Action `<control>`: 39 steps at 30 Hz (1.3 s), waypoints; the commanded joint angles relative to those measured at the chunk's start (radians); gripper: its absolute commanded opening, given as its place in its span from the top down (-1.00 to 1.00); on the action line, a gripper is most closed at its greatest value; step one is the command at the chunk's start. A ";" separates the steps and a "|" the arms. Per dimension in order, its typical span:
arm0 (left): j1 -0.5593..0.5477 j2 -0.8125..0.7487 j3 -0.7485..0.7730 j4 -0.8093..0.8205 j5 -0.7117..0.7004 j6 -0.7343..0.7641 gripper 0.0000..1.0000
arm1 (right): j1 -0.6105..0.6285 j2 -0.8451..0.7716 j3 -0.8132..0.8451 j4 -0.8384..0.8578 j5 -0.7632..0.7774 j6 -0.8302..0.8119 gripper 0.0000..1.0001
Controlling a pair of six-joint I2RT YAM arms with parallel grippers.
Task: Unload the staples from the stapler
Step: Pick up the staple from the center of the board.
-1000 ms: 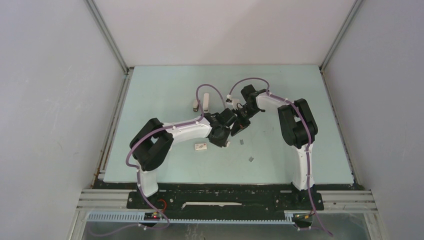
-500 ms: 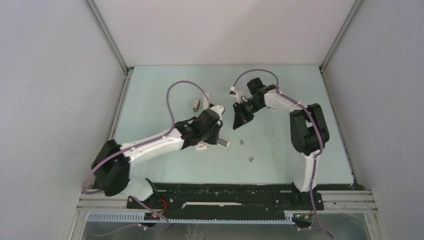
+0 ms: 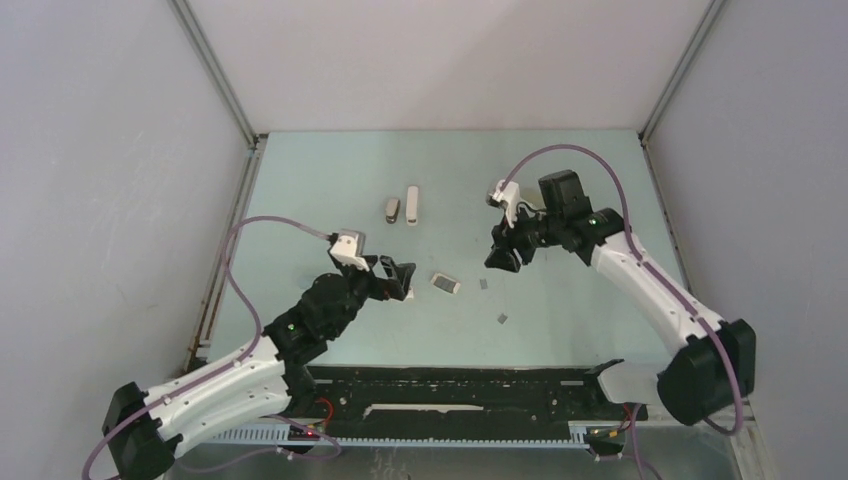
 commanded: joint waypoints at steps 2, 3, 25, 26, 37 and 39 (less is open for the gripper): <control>0.008 -0.090 -0.116 0.157 -0.117 -0.044 -1.00 | -0.012 -0.113 -0.113 0.088 0.085 -0.018 -0.30; 0.007 -0.101 -0.137 0.171 -0.116 -0.053 -1.00 | -0.024 -0.114 -0.123 0.071 0.046 -0.016 -0.33; 0.007 -0.206 -0.363 0.301 -0.051 -0.126 -1.00 | 0.211 -0.125 -0.362 -0.075 0.106 -0.945 -0.63; 0.007 -0.211 -0.369 0.302 -0.053 -0.130 -1.00 | 0.208 -0.112 -0.361 -0.085 0.108 -0.989 -0.63; 0.008 -0.253 -0.414 0.318 -0.051 -0.165 -1.00 | 0.164 0.010 -0.361 -0.084 0.175 -1.057 -0.54; 0.008 -0.260 -0.418 0.318 -0.049 -0.166 -1.00 | 0.166 0.039 -0.361 -0.065 0.209 -1.053 -0.51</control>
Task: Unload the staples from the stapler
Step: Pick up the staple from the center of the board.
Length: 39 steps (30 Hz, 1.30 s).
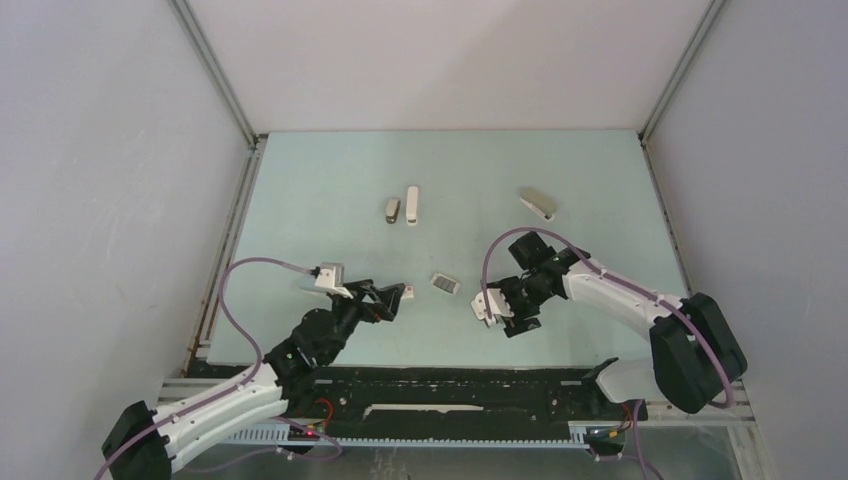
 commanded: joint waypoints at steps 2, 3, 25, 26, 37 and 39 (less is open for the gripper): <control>0.004 -0.027 -0.027 0.037 -0.006 -0.021 -1.00 | -0.007 0.070 0.012 0.031 0.074 -0.042 -0.49; 0.004 -0.030 -0.029 0.034 -0.007 -0.022 -1.00 | -0.005 0.086 0.015 0.032 0.088 -0.045 -0.47; 0.004 -0.049 -0.032 0.022 0.000 -0.040 -0.99 | 0.058 0.248 0.086 0.008 0.149 -0.027 0.06; 0.004 -0.051 -0.031 0.019 0.000 -0.042 -1.00 | 0.058 0.250 0.088 0.013 0.148 -0.024 0.05; 0.003 -0.078 -0.031 -0.010 -0.004 -0.045 -1.00 | 0.095 0.260 0.096 0.026 0.148 -0.002 0.46; 0.003 -0.084 -0.031 -0.017 -0.006 -0.046 -1.00 | 0.095 0.257 0.096 0.032 0.152 0.001 0.55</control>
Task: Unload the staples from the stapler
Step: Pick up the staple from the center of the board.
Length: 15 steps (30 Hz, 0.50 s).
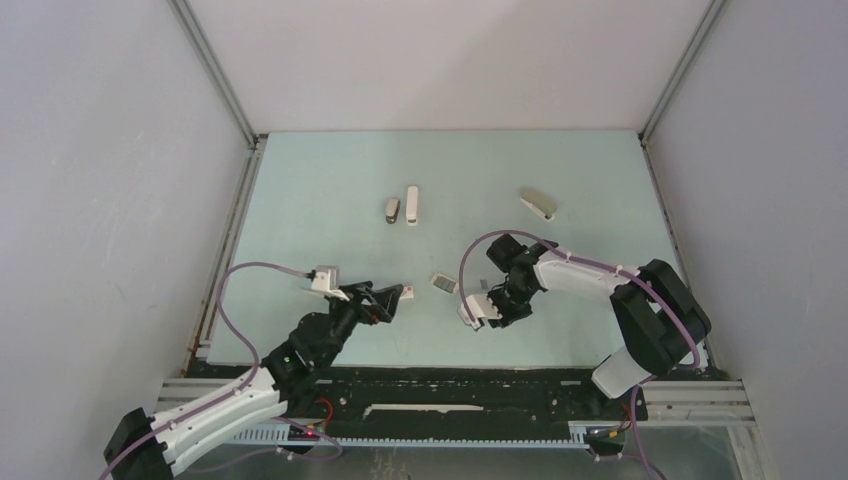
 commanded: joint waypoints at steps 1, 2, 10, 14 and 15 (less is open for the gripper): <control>0.004 -0.023 -0.003 -0.007 -0.006 -0.013 -1.00 | 0.016 0.023 0.005 0.073 0.015 -0.007 0.59; 0.004 -0.026 -0.003 -0.009 -0.007 -0.013 -1.00 | 0.016 0.018 0.005 0.075 0.015 -0.007 0.61; 0.003 -0.050 0.003 -0.040 -0.007 -0.012 -1.00 | 0.016 -0.039 0.027 0.065 0.004 -0.043 0.70; 0.004 -0.051 0.007 -0.047 -0.011 -0.013 -1.00 | 0.016 -0.041 0.075 0.037 0.001 -0.065 0.71; 0.004 -0.050 0.009 -0.053 -0.015 -0.012 -1.00 | 0.017 -0.039 0.092 0.029 0.000 -0.071 0.71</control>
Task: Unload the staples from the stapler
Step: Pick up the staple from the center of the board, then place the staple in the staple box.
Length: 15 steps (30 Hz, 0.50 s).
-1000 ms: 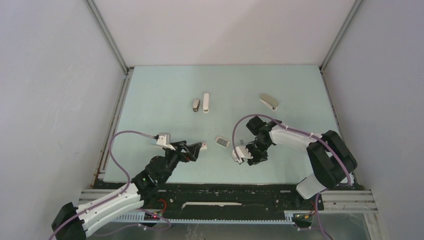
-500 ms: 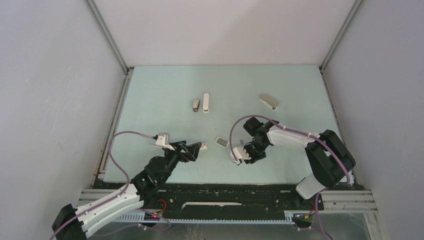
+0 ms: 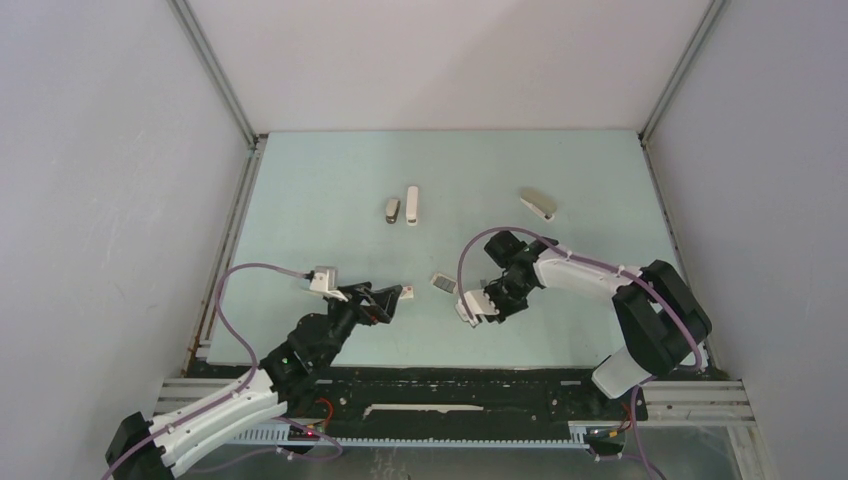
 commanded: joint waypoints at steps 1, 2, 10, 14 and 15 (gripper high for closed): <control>0.004 -0.005 0.012 -0.015 -0.021 -0.008 -1.00 | 0.014 -0.025 0.096 -0.007 -0.005 -0.056 0.71; 0.004 -0.005 0.016 -0.026 -0.028 -0.010 -1.00 | 0.017 -0.019 0.118 -0.016 -0.002 -0.062 0.71; 0.004 -0.025 0.035 -0.098 -0.081 -0.017 -1.00 | 0.068 0.065 0.310 -0.080 0.051 -0.120 0.71; 0.004 -0.040 0.036 -0.118 -0.093 -0.017 -1.00 | 0.098 0.131 0.393 -0.082 0.080 -0.146 0.71; 0.004 -0.043 0.037 -0.124 -0.096 -0.017 -1.00 | 0.105 0.148 0.412 -0.080 0.090 -0.154 0.71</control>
